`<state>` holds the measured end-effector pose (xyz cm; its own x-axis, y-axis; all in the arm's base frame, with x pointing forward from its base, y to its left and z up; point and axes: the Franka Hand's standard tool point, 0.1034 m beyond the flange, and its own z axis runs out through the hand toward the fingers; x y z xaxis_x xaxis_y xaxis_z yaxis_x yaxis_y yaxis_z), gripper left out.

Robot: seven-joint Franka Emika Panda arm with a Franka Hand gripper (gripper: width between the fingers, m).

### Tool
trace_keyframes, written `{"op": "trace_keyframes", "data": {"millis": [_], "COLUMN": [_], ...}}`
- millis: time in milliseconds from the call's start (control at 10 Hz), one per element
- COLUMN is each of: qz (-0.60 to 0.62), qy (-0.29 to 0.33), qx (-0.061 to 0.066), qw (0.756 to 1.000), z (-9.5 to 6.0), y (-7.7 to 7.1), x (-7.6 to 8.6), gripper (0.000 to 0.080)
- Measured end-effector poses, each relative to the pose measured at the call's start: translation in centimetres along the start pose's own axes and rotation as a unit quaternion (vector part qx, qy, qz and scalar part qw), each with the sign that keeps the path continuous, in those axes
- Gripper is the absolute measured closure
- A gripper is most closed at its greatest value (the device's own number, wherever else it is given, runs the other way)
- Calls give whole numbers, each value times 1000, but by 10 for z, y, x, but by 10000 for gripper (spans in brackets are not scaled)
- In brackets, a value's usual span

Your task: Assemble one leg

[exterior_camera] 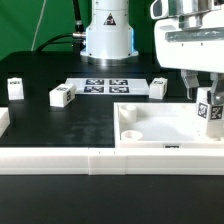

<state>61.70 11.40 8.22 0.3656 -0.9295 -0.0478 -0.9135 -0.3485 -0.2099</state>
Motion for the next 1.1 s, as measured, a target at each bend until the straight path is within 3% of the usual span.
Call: {"op": "trace_keyframes", "data": {"millis": [100, 200, 500, 600, 800, 1100], "qz": [-26, -51, -221, -295, -421, -550], "qy": [0, 0, -8, -10, -8, -4], "qx": [0, 1, -11, -15, -33, -48], "qw": [1000, 999, 975, 955, 907, 834], "z": [0, 0, 2, 4, 6, 11], "y": [0, -2, -7, -9, -10, -6], "x": [0, 1, -5, -4, -5, -10], "gripper": [257, 184, 151, 151, 150, 150]}}
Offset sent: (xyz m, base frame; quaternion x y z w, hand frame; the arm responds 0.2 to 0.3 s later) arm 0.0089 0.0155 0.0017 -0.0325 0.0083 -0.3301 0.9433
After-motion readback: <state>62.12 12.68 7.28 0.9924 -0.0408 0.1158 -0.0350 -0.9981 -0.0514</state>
